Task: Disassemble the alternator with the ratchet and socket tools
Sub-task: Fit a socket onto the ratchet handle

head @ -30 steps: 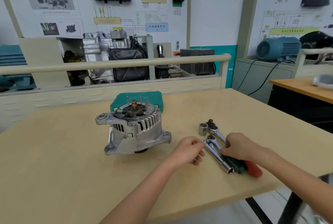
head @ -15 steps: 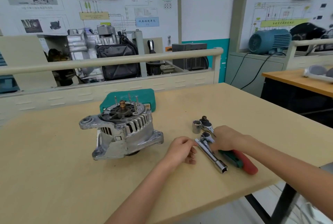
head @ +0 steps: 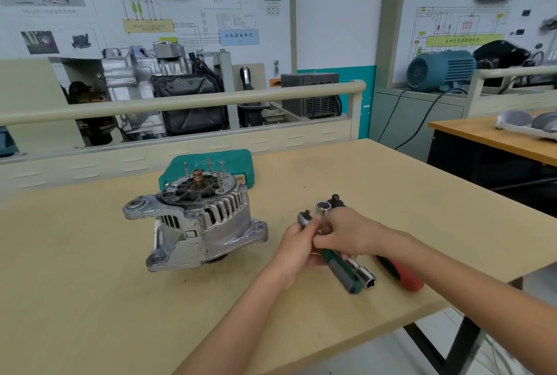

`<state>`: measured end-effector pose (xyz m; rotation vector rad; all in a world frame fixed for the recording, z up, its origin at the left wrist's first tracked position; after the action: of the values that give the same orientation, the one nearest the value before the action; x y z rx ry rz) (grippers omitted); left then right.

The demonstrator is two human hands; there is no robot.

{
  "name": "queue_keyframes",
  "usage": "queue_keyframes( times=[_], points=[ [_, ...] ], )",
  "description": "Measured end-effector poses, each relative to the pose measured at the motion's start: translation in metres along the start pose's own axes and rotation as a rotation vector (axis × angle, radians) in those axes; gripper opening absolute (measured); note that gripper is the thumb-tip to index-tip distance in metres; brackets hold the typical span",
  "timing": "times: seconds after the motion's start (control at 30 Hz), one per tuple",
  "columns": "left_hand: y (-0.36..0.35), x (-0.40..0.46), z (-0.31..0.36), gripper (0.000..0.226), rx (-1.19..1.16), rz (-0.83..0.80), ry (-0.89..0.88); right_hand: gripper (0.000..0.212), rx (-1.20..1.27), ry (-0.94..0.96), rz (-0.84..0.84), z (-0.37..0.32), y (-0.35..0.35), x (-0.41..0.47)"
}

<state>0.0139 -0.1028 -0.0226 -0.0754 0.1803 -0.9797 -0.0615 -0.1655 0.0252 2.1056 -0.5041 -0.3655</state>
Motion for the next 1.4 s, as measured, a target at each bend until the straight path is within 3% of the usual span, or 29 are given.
queue_keyframes(
  times=[0.1, 0.27, 0.43, 0.57, 0.67, 0.9, 1.1, 1.17, 1.27, 1.33, 1.4],
  points=[
    [0.013, 0.000, 0.000, 0.026, 0.170, 0.095, -0.006, 0.023, 0.135, -0.019, -0.021, 0.003, 0.006, 0.004],
    [0.030, 0.003, -0.004, 0.030, 0.235, 0.084, 0.043, 0.021, 0.197, -0.150, 0.202, 0.036, 0.039, 0.023],
    [0.031, 0.007, -0.005, 0.029, 0.233, 0.018, 0.031, 0.011, 0.098, -0.217, 0.074, 0.054, 0.022, 0.028],
    [0.032, 0.007, -0.009, 0.027, 0.250, 0.012, 0.003, 0.020, -0.004, -0.259, -0.045, 0.056, 0.011, 0.029],
    [0.030, 0.006, -0.011, 0.025, 0.321, -0.002, -0.041, 0.028, -0.092, -0.274, -0.031, 0.055, 0.004, 0.030],
    [0.032, 0.003, -0.010, 0.024, 0.323, 0.015, -0.061, 0.023, -0.111, -0.312, -0.011, 0.050, 0.000, 0.031],
    [0.031, -0.005, -0.007, 0.016, 0.318, 0.001, -0.151, 0.035, -0.233, -0.203, 0.117, 0.045, 0.015, 0.024],
    [0.031, -0.008, -0.004, 0.011, 0.265, 0.029, -0.202, 0.024, -0.083, -0.108, 0.199, 0.040, 0.023, 0.019],
    [0.032, -0.013, 0.003, 0.028, 0.136, 0.069, -0.252, 0.012, 0.346, 0.065, 0.119, 0.024, 0.018, 0.006],
    [0.033, -0.016, 0.008, 0.037, 0.157, 0.108, -0.321, 0.008, 0.389, 0.126, 0.086, 0.016, 0.010, 0.001],
    [0.035, -0.018, 0.012, 0.039, 0.176, 0.153, -0.381, 0.006, 0.280, 0.169, 0.155, 0.013, 0.006, 0.002]
  ],
)
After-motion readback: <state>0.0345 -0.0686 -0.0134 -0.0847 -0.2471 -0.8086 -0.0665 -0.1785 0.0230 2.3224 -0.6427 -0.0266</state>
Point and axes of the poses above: each hand's wrist, its own x-axis towards the middle knuckle, its own y-axis out of the back of the hand, z = x × y, the point moved 3 cm from there along x, towards the middle knuckle, and after that the axes turned 3 degrees about z, right-handed, at the moved point
